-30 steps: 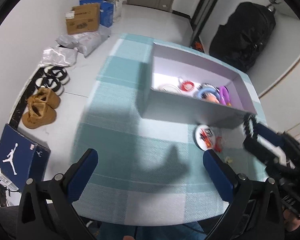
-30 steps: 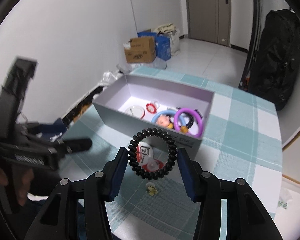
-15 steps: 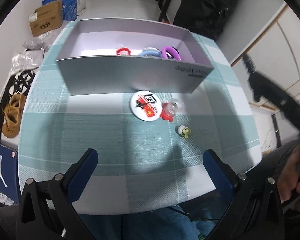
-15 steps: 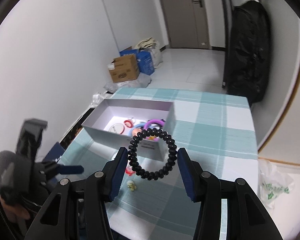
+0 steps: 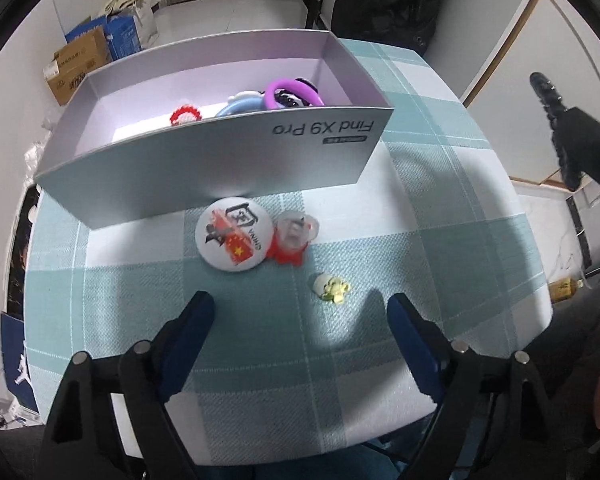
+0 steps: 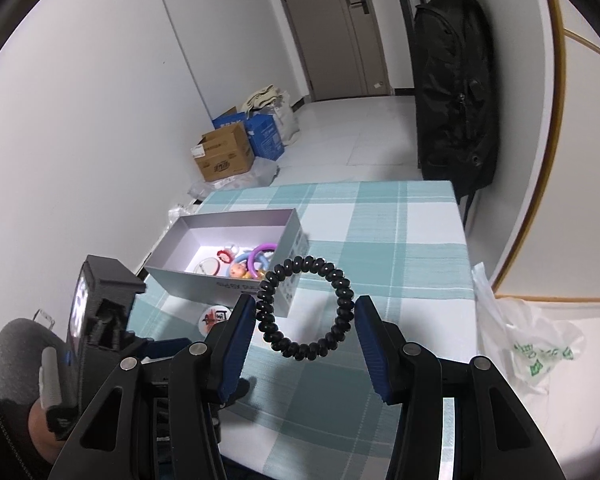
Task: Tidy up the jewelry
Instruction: 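Grasp the small yellow flower charm with the left gripper while the right gripper holds the bracelet, then carry the bracelet and flower charm into the white box and release both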
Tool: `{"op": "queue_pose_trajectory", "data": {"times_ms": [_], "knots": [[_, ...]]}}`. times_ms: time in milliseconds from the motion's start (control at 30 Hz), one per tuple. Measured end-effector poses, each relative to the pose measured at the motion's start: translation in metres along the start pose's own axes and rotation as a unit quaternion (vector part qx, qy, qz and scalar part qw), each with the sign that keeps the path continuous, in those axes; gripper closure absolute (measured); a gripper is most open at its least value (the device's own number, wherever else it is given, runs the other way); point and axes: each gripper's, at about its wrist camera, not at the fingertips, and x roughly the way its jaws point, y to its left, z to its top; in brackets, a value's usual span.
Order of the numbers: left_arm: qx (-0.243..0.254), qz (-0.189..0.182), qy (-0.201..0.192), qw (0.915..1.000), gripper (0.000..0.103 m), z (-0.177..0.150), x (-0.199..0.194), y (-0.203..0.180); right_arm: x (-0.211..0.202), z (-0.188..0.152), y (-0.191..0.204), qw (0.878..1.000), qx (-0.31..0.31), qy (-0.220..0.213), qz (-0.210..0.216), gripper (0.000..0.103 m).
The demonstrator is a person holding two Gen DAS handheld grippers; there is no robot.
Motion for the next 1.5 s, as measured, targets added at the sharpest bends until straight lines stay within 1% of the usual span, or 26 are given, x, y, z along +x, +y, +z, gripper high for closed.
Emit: {"op": "queue_pose_trajectory", "data": {"times_ms": [167,200,233,267,300,367,433,500,633,867,967,1133,1267,1500], "knots": [[0.032,0.033,-0.008,0.9989,0.043,-0.001,0.001,-0.014,-0.004,-0.001,-0.004,1.000,0.004,-0.002,0.001,0.053],[0.037,0.030,-0.010,0.9988,0.051,-0.001,0.000,-0.017,-0.004,-0.001,-0.005,1.000,0.005,-0.002,0.002,0.053],[0.041,0.027,-0.010,0.9988,0.054,-0.002,-0.001,-0.018,-0.005,-0.001,-0.005,1.000,0.006,-0.003,0.002,0.053],[0.046,0.025,-0.010,0.9986,0.060,-0.002,-0.001,-0.020,-0.006,-0.001,-0.005,1.000,0.006,-0.003,0.003,0.053],[0.051,0.021,-0.010,0.9984,0.064,-0.002,-0.002,-0.022,-0.006,-0.001,-0.005,1.000,0.008,-0.003,0.003,0.053],[0.053,0.018,-0.012,0.9984,0.065,-0.003,-0.003,-0.022,-0.007,-0.001,-0.005,1.000,0.009,-0.002,0.004,0.053],[0.052,0.018,-0.013,0.9984,0.069,-0.003,-0.003,-0.023,-0.007,-0.001,-0.005,1.000,0.007,-0.003,0.003,0.053],[0.054,0.016,-0.014,0.9983,0.089,-0.004,-0.005,-0.024,-0.007,-0.002,-0.005,1.000,0.007,-0.003,0.003,0.053],[0.053,0.012,-0.015,0.9984,0.089,-0.003,-0.004,-0.024,-0.007,-0.001,-0.005,1.000,0.005,-0.004,0.002,0.053],[0.047,-0.009,-0.020,0.9986,0.090,-0.002,-0.011,-0.022,-0.005,-0.001,-0.005,1.000,0.005,0.000,0.000,0.053],[0.042,-0.018,-0.030,0.9985,0.090,0.000,-0.018,-0.020,-0.002,0.000,-0.004,1.000,0.005,0.003,-0.001,0.053],[0.015,-0.049,-0.050,0.9975,0.090,0.006,-0.033,-0.010,0.003,0.002,-0.001,1.000,0.006,0.007,0.000,0.053],[-0.008,-0.078,-0.057,0.9953,0.090,0.010,-0.039,-0.003,0.008,0.003,0.002,1.000,0.004,0.011,0.002,0.053],[-0.029,-0.107,-0.092,0.9896,0.090,0.019,-0.056,0.007,0.015,0.008,0.008,1.000,0.008,0.011,0.009,0.053]]}}
